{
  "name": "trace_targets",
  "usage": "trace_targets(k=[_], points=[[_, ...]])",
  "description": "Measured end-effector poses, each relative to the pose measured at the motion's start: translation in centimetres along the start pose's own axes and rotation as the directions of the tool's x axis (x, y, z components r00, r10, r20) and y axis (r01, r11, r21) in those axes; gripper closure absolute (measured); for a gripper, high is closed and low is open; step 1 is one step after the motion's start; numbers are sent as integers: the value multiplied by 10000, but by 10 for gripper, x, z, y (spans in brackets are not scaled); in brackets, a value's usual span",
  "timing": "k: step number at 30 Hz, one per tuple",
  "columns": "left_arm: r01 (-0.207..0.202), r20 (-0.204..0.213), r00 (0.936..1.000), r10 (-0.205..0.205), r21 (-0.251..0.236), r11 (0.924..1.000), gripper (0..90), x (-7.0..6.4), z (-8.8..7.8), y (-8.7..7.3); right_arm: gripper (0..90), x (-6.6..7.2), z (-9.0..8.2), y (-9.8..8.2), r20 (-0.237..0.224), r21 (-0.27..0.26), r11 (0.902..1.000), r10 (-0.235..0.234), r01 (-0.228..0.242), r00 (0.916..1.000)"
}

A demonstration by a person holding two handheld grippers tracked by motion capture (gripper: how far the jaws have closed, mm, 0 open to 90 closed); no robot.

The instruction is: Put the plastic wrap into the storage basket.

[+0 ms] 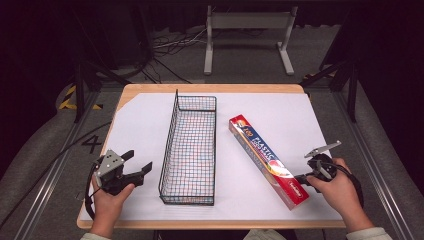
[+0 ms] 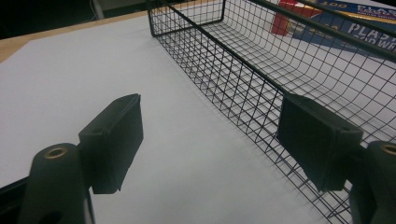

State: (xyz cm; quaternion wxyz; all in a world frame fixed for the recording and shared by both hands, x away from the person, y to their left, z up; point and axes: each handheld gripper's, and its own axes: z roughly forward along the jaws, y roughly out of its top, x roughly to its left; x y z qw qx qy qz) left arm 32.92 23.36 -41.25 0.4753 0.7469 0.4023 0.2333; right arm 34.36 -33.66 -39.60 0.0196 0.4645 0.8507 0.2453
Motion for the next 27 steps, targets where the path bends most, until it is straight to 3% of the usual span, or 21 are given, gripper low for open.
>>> trace_targets(k=[4, 9, 14, 16, 17, 23, 27], points=[[-13, 1, 10000, 13, -20, 10000, 230, 0, 1, 0, 891, 5, 3, 0, -202, -45, 9999, -157, 157, 9997], [15, -10, 10000, -15, -15, 10000, 230, 1, 0, 0, 750, 0, -10, 3, 754, -851, 9963, -6, 71, 9972], [-6, -25, 10000, 6, -11, 10000, 230, 0, 0, 0, 638, 0, -24, 8, 1044, -2152, 9765, 306, -75, 9941], [11, -43, 10000, -11, -23, 10000, 230, 0, -1, 0, 578, 1, -30, 10, 1022, -2659, 9639, 418, -132, 9939], [18, -34, 10000, -18, -32, 10000, 230, 0, -1, 0, 542, 1, -32, 12, 1009, -3050, 9522, 492, -162, 9937], [-1, -70, 10000, 0, -20, 10000, 230, 0, -1, 0, 489, 9, -39, 22, 771, -3681, 9296, 531, -210, 9956], [25, -163, 9999, -26, -43, 10000, 230, 1, -1, 0, 434, 15, -39, 32, 545, -3922, 9196, 466, -215, 9974]])
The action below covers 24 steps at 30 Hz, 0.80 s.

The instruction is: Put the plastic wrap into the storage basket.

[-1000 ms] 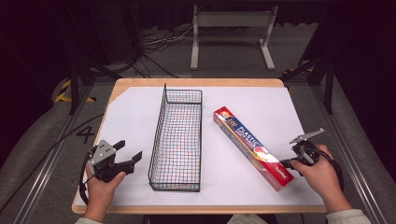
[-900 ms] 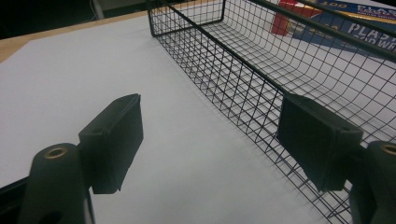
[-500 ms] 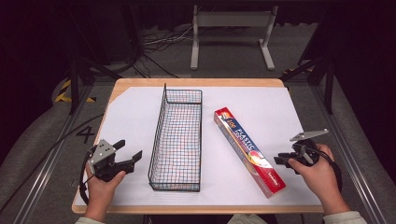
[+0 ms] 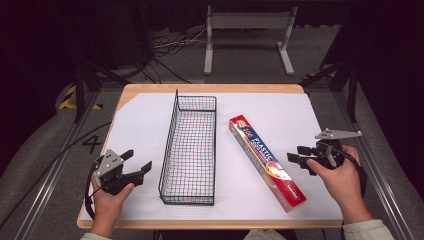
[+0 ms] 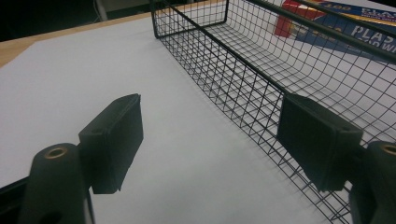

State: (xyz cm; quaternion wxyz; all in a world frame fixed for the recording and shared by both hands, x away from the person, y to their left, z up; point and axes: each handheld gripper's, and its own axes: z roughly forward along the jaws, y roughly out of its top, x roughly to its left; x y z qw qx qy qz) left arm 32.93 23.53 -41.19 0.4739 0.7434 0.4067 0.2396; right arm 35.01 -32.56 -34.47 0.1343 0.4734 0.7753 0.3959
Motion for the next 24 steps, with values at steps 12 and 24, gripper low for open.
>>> trace_targets(k=[12, 24], points=[[37, -161, 9999, -38, -52, 10000, 230, 2, -2, 0, 335, 30, 26, 32, 89, -139, 9999, 63, -62, 9999], [110, -204, 9997, -111, -61, 9999, 231, 3, -3, -2, 256, 48, 60, 47, 854, 473, 9989, -51, 11, 9963]])
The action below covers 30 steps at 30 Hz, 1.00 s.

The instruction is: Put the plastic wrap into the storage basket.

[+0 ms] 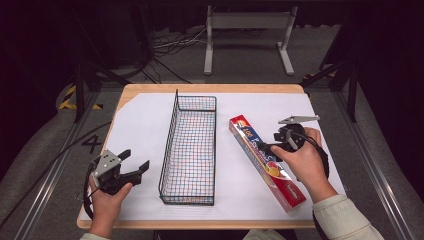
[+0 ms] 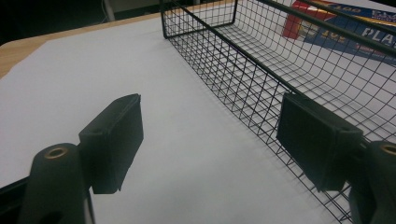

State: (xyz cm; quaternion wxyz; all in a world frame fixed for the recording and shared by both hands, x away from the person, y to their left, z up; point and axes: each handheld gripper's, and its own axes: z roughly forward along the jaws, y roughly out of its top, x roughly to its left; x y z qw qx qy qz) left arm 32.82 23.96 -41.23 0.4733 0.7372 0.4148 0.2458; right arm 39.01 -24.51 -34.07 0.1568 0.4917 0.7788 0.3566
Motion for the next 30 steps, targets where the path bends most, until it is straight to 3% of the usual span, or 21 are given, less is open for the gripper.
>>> trace_targets(k=[10, 15, 21, 24, 30], points=[[20, -36, 10000, -20, -3, 10000, 232, 0, 0, 0, 228, 1, 30, 1, 489, 882, 9960, -188, 145, 9986], [-4, -27, 10000, 4, 9, 10000, 232, 0, 1, 0, 205, 0, 44, -3, 663, 1450, 9892, -327, 228, 9973], [5, -23, 10000, -5, 8, 10000, 231, 1, 1, -1, 207, 0, 59, -10, 802, 2390, 9706, -497, 292, 9955], [1, -15, 10000, -1, 8, 10000, 232, 0, 1, -1, 226, 0, 63, -11, 828, 2505, 9678, -484, 262, 9954], [0, -16, 10000, 0, 19, 10000, 232, 0, 1, 0, 248, 2, 70, -12, 1171, 3254, 9454, -591, 180, 9914]])
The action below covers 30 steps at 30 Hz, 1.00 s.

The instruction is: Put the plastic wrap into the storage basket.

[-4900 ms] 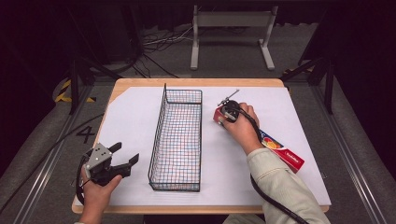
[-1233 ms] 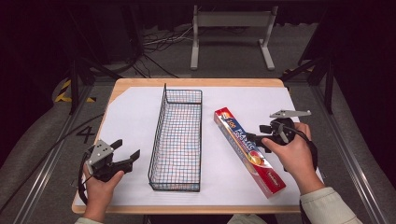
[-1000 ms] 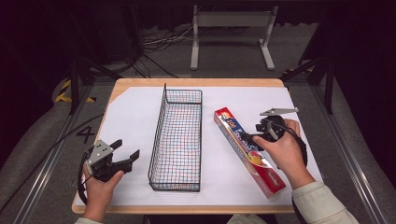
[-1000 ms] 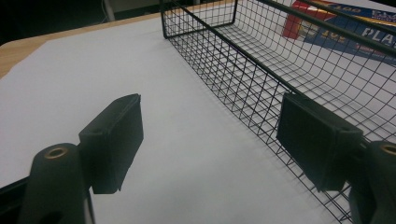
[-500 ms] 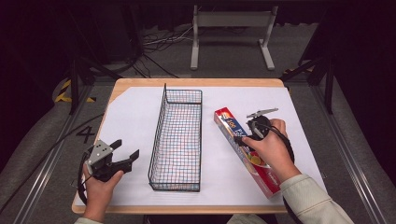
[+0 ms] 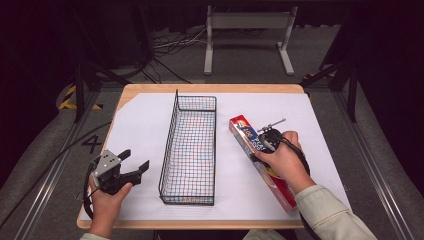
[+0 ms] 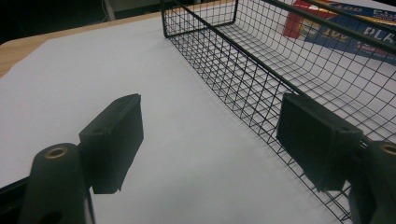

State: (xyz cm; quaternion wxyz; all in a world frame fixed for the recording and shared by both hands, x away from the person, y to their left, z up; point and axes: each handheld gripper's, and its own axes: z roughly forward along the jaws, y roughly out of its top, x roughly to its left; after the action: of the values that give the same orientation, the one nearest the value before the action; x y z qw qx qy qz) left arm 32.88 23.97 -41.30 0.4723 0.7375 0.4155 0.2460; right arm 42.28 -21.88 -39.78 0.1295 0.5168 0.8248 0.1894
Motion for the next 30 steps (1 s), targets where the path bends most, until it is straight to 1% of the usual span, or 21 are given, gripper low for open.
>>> trace_targets(k=[2, 4, 5, 7, 8, 9, 11, 12, 14, 16, 19, 23, 24, 25, 26, 28, 30], points=[[6, 3, 10000, -6, -2, 10000, 232, 0, 0, 0, 249, 1, 2, 1, 50, 223, 9997, 56, -57, 10000], [-13, -5, 10000, 13, -8, 10000, 232, 0, 0, 0, 259, 1, 4, 1, 131, 379, 9993, -52, 47, 9999], [-14, -4, 10000, 14, -1, 10000, 232, 0, 0, 0, 279, 1, 5, 2, 112, 509, 9986, -133, 128, 9998], [-48, 8, 10000, 48, 31, 10000, 236, 0, 0, 0, 311, 1, 6, 2, -6, 660, 9978, -44, 44, 10000], [-28, 12, 10000, 28, 30, 10000, 236, 0, 0, 0, 324, 1, 7, 2, -107, 811, 9967, -19, 28, 9999], [-11, 29, 10000, 11, 33, 10000, 236, 0, 0, 0, 328, 1, 7, 2, -99, 904, 9959, -18, 27, 9999], [-27, 20, 10000, 27, 37, 10000, 236, 0, 0, 0, 345, 3, 9, 3, -11, 1172, 9930, -138, 139, 9999], [-39, 13, 10000, 39, 38, 10000, 236, 0, 0, 0, 372, 5, 11, 4, 36, 1374, 9902, -238, 230, 9997], [-31, 7, 10000, 31, 12, 10000, 236, 0, 0, 0, 387, 6, 13, 4, 90, 1487, 9883, -346, 328, 9994], [-24, 5, 10000, 24, 8, 10000, 236, 0, 0, 0, 393, 7, 13, 5, 156, 1498, 9882, -342, 315, 9993], [-33, 20, 10000, 33, 39, 10000, 236, 0, 1, 0, 405, 6, 12, 5, 202, 1475, 9890, -142, 111, 9997], [-14, 25, 10000, 14, 27, 10000, 236, 0, 0, 0, 412, 8, 12, 6, 345, 1549, 9879, -86, 32, 9994], [-3, -1, 10000, 3, -2, 10000, 236, 0, 0, 0, 413, 8, 12, 6, 289, 1536, 9880, 102, -145, 9995], [-1, -3, 10000, 1, 9, 10000, 236, 0, 0, 0, 414, 8, 12, 7, 169, 1537, 9872, 395, -416, 9991], [25, -2, 10000, -25, 9, 10000, 236, 0, 0, 0, 414, 8, 11, 8, 23, 1549, 9864, 553, -550, 9985], [20, -4, 10000, -20, 20, 10000, 236, 0, 0, 0, 414, 9, 9, 10, -10, 1527, 9856, 731, -721, 9973], [14, -29, 10000, -14, 17, 10000, 235, 0, 0, 0, 415, 9, 6, 12, 8, 1431, 9869, 753, -746, 9972]])
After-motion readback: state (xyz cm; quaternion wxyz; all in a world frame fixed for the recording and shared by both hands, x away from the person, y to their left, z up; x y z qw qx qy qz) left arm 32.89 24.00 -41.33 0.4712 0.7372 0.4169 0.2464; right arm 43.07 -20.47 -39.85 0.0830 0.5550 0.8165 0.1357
